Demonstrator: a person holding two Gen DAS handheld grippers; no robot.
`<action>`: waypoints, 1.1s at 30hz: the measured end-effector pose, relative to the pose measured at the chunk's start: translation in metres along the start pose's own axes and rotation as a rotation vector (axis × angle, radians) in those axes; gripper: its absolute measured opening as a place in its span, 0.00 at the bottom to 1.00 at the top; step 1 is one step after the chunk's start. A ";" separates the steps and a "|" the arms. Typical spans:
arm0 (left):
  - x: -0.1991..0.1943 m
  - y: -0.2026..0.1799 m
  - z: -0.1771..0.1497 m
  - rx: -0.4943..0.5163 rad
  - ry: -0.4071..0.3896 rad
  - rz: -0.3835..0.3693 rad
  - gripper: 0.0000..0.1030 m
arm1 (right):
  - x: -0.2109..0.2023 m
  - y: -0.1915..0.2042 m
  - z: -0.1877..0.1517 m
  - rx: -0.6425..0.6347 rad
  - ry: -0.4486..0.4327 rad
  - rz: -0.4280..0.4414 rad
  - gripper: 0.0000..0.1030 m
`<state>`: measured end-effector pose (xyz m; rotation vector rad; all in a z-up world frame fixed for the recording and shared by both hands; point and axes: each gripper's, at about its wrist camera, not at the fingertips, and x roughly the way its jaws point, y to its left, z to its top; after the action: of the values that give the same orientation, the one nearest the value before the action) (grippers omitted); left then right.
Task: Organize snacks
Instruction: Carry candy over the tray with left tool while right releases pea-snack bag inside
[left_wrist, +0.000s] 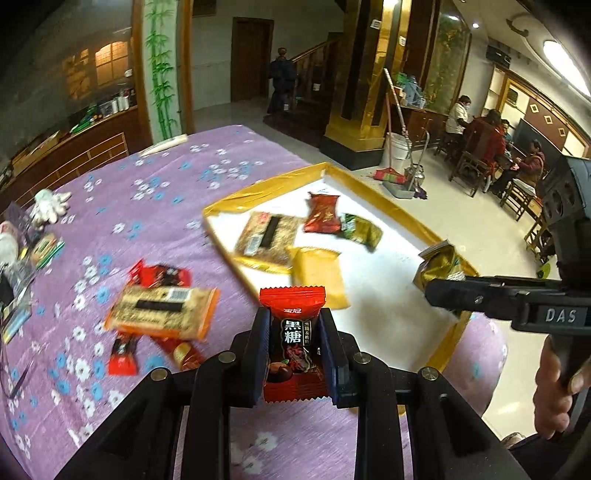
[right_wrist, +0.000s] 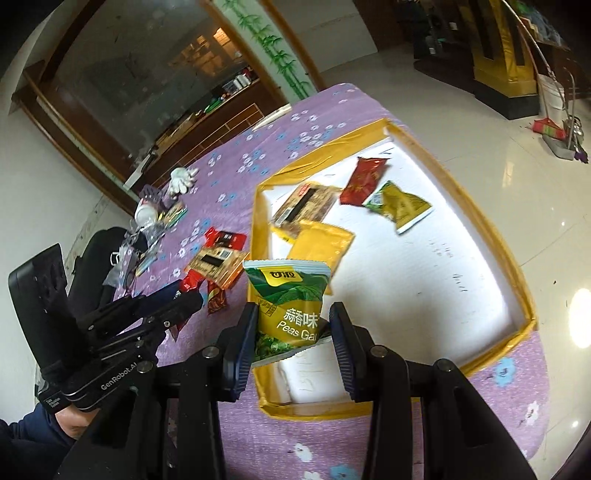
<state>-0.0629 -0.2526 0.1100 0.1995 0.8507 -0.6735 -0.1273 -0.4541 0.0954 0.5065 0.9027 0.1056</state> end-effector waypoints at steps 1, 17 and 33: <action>0.002 -0.006 0.004 0.005 0.000 -0.008 0.25 | -0.001 -0.004 0.000 0.007 0.001 -0.001 0.37; 0.052 -0.063 0.010 0.034 0.073 -0.088 0.25 | -0.006 -0.056 0.011 0.079 0.026 -0.044 0.37; 0.088 -0.077 -0.006 0.047 0.132 -0.095 0.25 | 0.020 -0.077 0.029 0.077 0.081 -0.064 0.37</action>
<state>-0.0731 -0.3511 0.0472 0.2491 0.9762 -0.7766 -0.1016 -0.5265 0.0598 0.5474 1.0043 0.0341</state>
